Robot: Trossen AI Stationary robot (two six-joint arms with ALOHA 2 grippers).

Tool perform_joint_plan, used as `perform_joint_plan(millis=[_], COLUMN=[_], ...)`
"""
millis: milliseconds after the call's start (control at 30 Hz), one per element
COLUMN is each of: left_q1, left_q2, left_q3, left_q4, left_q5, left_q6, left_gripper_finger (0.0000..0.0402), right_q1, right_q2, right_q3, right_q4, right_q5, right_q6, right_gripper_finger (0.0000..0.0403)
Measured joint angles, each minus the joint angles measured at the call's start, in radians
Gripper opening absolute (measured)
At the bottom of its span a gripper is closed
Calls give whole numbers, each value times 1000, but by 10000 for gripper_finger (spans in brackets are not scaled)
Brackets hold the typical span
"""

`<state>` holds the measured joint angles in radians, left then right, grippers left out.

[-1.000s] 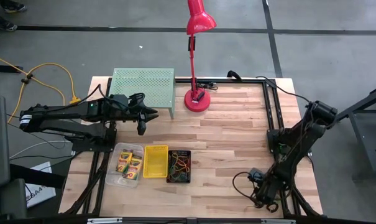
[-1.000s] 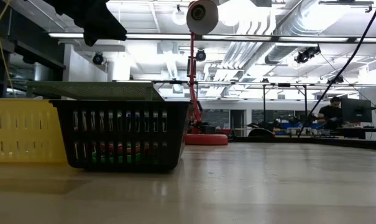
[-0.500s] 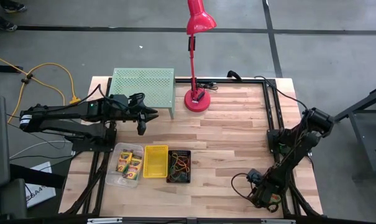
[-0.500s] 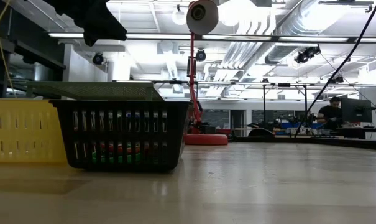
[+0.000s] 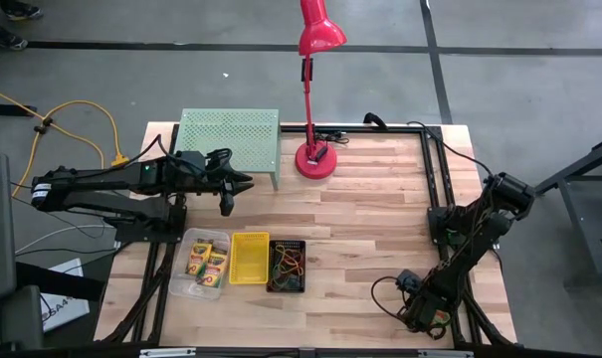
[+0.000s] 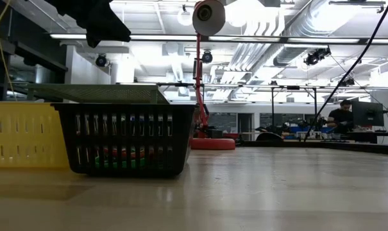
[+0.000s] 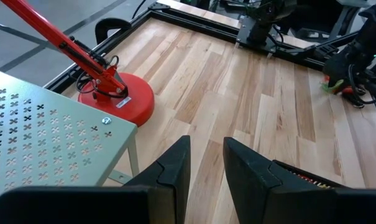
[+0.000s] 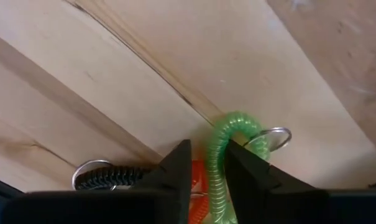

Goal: Pick & Place Office Desk Supplies
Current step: Put the green spring keychain into the yellow bin

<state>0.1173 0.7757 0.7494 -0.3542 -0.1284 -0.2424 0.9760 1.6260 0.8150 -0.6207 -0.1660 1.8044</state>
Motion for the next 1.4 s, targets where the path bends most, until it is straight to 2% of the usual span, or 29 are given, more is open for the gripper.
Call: perform_joint_plan(millis=[300,733,1033,1200,1400], left_q1=[0,0,0,0,0], left_q2=[0,0,0,0,0], left_q3=[0,0,0,0,0], left_q4=[0,0,0,0,0], left_q5=[0,0,0,0,0], left_q6=[0,0,0,0,0], left_gripper_finger=[90,90,90,90,90], right_q1=[0,0,-2,-12,-9], right_q2=[0,-8,-147,-218,-244], right_q3=[0,-1,-2,-2,-1], right_q4=[1,-19,-78,-50,-17], right_q5=[7,36,217,357,403], right_q6=[-1,-31,-95,-188,-243], right_gripper_finger=[41,35,34,34,34])
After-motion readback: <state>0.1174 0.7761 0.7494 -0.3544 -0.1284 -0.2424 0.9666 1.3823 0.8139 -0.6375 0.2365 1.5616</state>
